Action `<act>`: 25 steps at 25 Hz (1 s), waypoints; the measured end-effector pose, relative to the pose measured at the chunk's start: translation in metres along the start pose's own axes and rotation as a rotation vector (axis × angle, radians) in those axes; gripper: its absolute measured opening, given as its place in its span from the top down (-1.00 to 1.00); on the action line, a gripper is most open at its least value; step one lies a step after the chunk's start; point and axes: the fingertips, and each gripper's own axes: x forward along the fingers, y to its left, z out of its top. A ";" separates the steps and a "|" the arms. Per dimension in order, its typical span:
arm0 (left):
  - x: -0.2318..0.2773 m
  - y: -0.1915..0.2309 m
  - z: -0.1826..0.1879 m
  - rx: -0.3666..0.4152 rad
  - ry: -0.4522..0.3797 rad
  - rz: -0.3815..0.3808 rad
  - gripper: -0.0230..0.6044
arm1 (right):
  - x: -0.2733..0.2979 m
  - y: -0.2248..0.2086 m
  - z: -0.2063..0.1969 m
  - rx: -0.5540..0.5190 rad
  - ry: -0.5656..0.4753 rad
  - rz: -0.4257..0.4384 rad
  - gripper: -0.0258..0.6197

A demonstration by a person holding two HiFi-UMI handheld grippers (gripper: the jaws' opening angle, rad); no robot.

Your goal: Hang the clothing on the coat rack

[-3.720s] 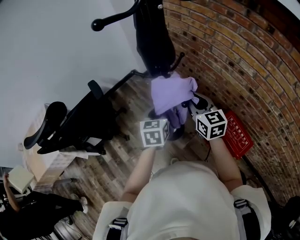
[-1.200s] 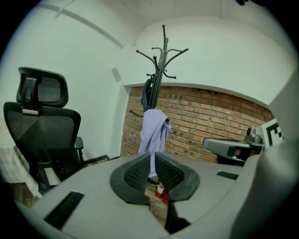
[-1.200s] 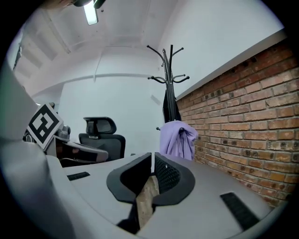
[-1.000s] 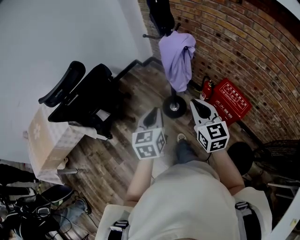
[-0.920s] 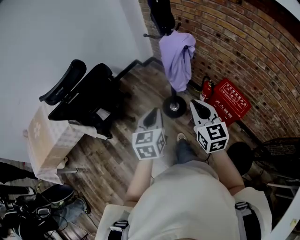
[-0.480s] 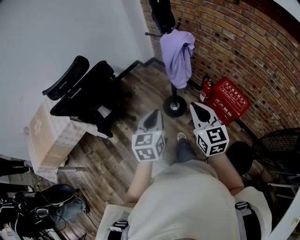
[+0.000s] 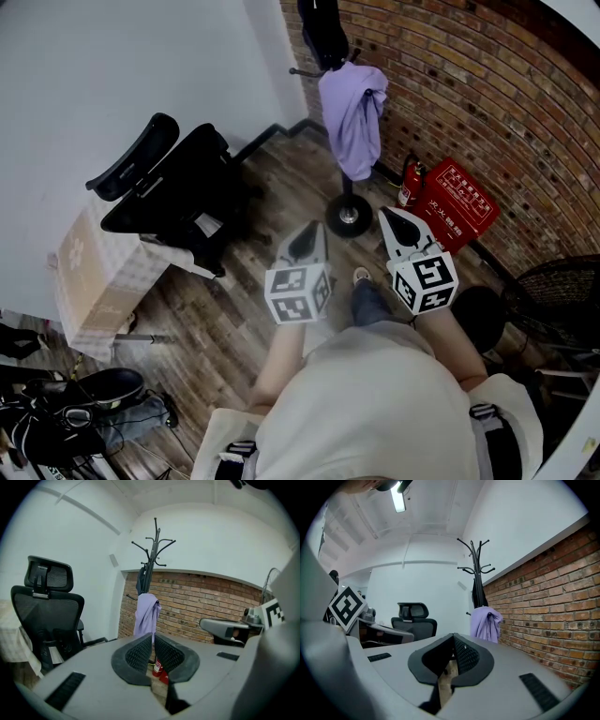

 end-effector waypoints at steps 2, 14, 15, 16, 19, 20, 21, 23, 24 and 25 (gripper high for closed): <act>-0.001 -0.001 0.000 0.000 -0.003 0.003 0.87 | -0.001 0.000 -0.001 0.001 0.001 0.006 0.92; 0.002 -0.003 0.002 -0.006 0.001 0.006 0.87 | 0.000 -0.004 -0.004 -0.011 0.014 0.007 0.92; 0.002 -0.004 0.002 -0.006 0.000 0.006 0.87 | 0.000 -0.004 -0.004 -0.011 0.013 0.009 0.92; 0.002 -0.004 0.001 -0.006 -0.001 0.006 0.87 | 0.000 -0.004 -0.004 -0.010 0.013 0.010 0.92; 0.002 -0.006 0.001 -0.005 -0.001 0.008 0.87 | -0.002 -0.005 -0.005 -0.008 0.012 0.013 0.92; 0.002 -0.007 0.001 -0.005 -0.001 0.007 0.87 | -0.003 -0.005 -0.005 -0.008 0.011 0.014 0.92; 0.001 -0.007 0.001 -0.005 -0.001 0.006 0.87 | -0.003 -0.006 -0.005 -0.008 0.010 0.014 0.92; 0.002 -0.007 0.002 -0.006 -0.002 0.003 0.87 | -0.003 -0.006 -0.004 -0.008 0.010 0.014 0.92; 0.002 -0.007 0.002 -0.007 -0.003 0.002 0.87 | -0.002 -0.006 -0.004 -0.007 0.009 0.014 0.92; 0.003 -0.007 0.002 -0.007 -0.002 0.001 0.87 | -0.001 -0.007 -0.003 -0.007 0.009 0.013 0.92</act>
